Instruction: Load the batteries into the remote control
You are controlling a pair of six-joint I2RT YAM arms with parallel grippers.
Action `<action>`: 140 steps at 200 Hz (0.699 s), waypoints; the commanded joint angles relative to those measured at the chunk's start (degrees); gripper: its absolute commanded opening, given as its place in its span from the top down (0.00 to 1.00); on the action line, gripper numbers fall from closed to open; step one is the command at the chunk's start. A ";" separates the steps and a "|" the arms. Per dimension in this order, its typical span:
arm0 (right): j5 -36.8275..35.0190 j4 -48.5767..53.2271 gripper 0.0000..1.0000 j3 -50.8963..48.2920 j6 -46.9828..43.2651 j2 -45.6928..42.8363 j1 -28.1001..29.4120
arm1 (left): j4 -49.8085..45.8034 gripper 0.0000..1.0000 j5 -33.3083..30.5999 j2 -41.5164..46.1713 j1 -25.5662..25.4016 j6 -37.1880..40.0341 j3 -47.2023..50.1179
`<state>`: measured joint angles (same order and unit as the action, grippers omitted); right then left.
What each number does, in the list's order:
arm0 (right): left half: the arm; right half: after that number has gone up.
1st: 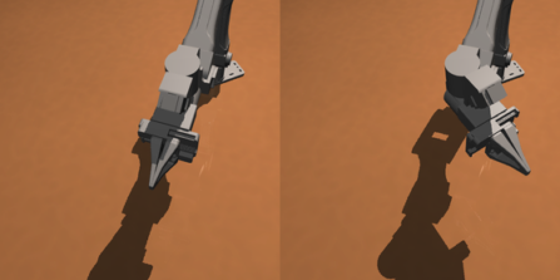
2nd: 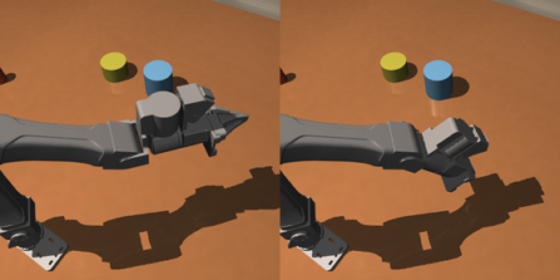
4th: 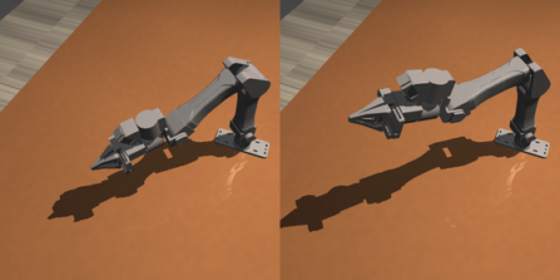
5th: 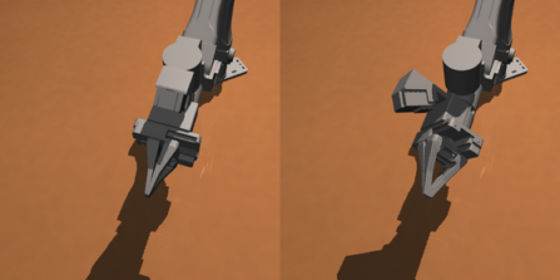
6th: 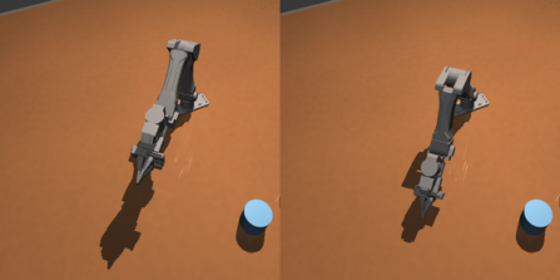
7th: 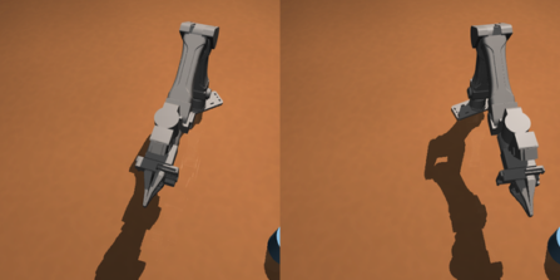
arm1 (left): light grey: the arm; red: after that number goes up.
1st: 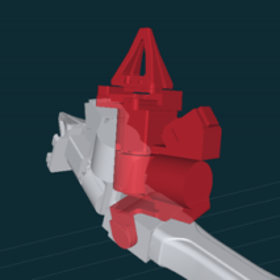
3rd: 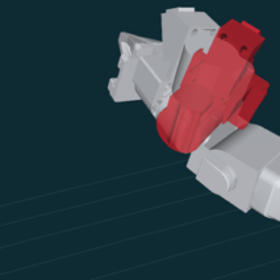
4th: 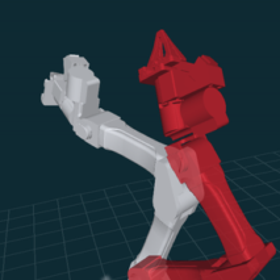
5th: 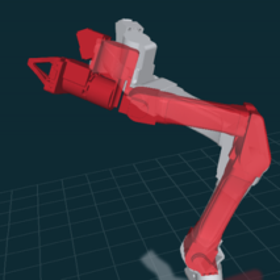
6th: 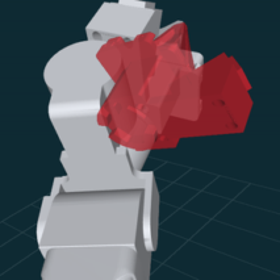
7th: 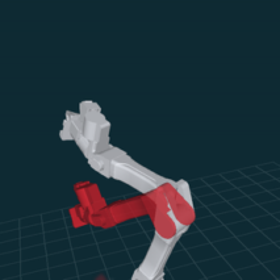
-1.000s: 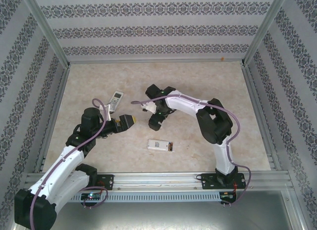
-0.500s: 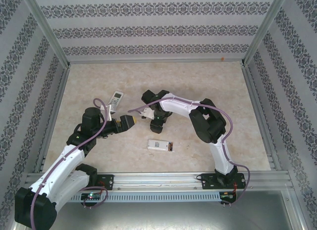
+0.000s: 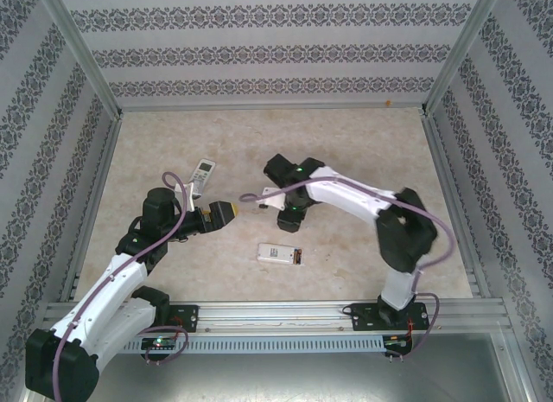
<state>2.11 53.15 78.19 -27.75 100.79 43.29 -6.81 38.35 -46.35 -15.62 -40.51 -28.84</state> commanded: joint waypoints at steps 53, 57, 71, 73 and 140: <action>0.95 0.69 0.47 -14.85 1.68 -12.15 4.10 | 3.11 0.00 -0.12 0.05 0.68 2.29 -0.51; 1.24 0.43 0.47 -15.09 1.81 -11.84 4.38 | 3.35 0.00 -0.12 0.11 0.73 2.21 -0.35; 1.58 -0.58 0.47 -15.03 2.32 -10.22 5.33 | 4.22 0.00 -0.04 0.27 0.72 1.45 0.30; 1.58 -0.69 0.46 -15.01 2.41 -9.97 5.43 | 4.29 0.00 -0.03 0.33 0.69 1.41 0.39; 4.33 -3.42 0.44 -13.04 2.44 -2.30 7.33 | 4.10 0.00 -0.37 0.66 0.73 1.07 1.93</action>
<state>4.01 51.00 63.90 -25.67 97.65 49.71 -4.62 38.37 -46.39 -15.62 -39.53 -27.75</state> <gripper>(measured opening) 0.555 0.997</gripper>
